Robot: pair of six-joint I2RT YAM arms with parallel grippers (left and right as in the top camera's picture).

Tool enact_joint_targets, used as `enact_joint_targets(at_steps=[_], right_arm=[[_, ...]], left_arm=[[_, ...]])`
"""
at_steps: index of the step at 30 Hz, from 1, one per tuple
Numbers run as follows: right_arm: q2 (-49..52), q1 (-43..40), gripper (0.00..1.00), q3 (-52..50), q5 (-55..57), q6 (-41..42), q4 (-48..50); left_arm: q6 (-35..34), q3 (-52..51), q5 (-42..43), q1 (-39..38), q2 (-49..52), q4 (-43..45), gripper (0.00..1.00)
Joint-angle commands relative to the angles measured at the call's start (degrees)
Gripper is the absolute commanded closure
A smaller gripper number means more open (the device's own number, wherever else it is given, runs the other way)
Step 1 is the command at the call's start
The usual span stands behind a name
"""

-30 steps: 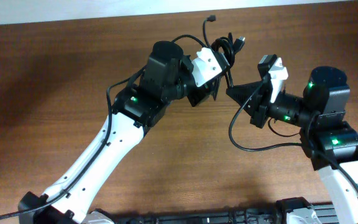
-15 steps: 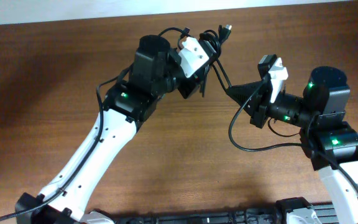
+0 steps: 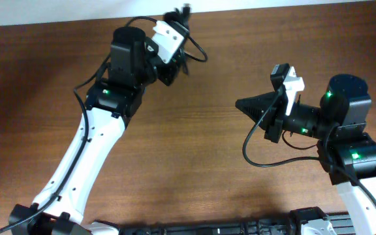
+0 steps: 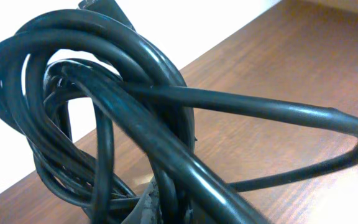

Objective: Untangle cables

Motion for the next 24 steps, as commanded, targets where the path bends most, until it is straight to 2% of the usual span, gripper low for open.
enact_joint_targets(at_steps=[1, 4, 5, 7, 8, 14, 17, 20, 24], right_arm=[[-0.3, 0.4, 0.96, 1.0, -2.0, 0.3, 0.1], [-0.3, 0.4, 0.96, 1.0, -2.0, 0.3, 0.2], [-0.2, 0.4, 0.91, 1.0, -1.1, 0.3, 0.2], [-0.2, 0.4, 0.65, 1.0, 2.9, 0.3, 0.2], [-0.2, 0.4, 0.57, 1.0, 5.3, 0.3, 0.2], [-0.2, 0.4, 0.28, 1.0, 24.6, 0.3, 0.2], [-0.2, 0.4, 0.21, 1.0, 26.4, 0.3, 0.2], [-0.2, 0.4, 0.21, 1.0, 25.4, 0.4, 0.2], [-0.2, 0.4, 0.21, 1.0, 17.5, 1.8, 0.2]], left_arm=[[-0.7, 0.3, -1.9, -0.3, -0.8, 0.5, 1.00], [-0.7, 0.3, 1.2, -0.3, -0.8, 0.4, 1.00], [-0.7, 0.3, 4.3, -0.3, -0.9, 0.1, 1.00], [-0.7, 0.3, 10.3, -0.3, -0.9, -0.4, 1.00], [-0.7, 0.3, 14.4, -0.3, -0.9, -0.5, 1.00], [-0.7, 0.3, 47.0, 5.5, -1.0, 0.1, 1.00], [-0.7, 0.3, 58.2, 9.2, -1.0, 0.2, 1.00], [-0.7, 0.3, 74.1, 12.2, -1.0, 3.1, 1.00], [-1.2, 0.3, 74.6, 12.2, -1.1, 3.8, 1.00]])
